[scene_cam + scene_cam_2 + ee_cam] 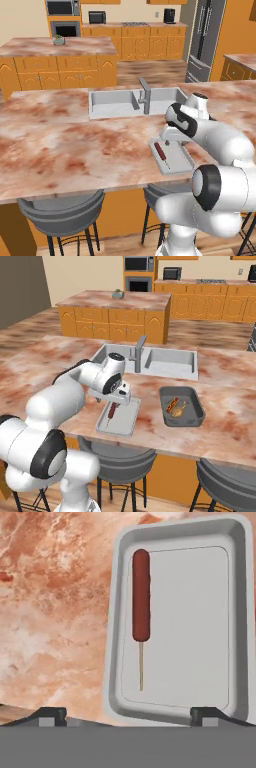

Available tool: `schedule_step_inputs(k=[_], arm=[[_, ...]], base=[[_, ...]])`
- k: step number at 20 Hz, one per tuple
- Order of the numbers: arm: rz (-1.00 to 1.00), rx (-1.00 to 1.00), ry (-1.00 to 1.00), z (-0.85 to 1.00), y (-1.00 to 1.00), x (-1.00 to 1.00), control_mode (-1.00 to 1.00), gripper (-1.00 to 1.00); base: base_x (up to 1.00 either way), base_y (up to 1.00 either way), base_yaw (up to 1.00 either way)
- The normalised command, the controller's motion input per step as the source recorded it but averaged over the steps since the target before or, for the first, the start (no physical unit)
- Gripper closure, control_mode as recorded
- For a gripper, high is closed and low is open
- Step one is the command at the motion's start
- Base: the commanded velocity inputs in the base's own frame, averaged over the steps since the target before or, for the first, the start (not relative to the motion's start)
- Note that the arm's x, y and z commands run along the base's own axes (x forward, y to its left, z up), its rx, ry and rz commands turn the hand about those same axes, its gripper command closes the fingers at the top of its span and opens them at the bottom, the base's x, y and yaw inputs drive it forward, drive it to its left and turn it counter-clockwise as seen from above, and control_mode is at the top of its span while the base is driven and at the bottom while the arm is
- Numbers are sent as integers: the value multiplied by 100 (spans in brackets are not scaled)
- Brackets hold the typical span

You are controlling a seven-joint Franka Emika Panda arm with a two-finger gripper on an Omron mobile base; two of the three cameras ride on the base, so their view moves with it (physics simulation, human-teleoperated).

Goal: Place one cooked food and one vegetable from the large plate to each tupperware container.

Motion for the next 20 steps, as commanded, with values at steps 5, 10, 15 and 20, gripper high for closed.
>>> schedule_step_inputs(k=[5,10,15,20], arm=[[0,-3,-6,31,5,-11,-100,-100],[0,-1,-3,3,0,-9,100,-100],[0,0,0,0,0,0,100,-100],[0,0,0,0,0,0,100,-100]], base=[[0,0,0],[-56,-71,0],[-35,-100,-1],[2,-100,0]])
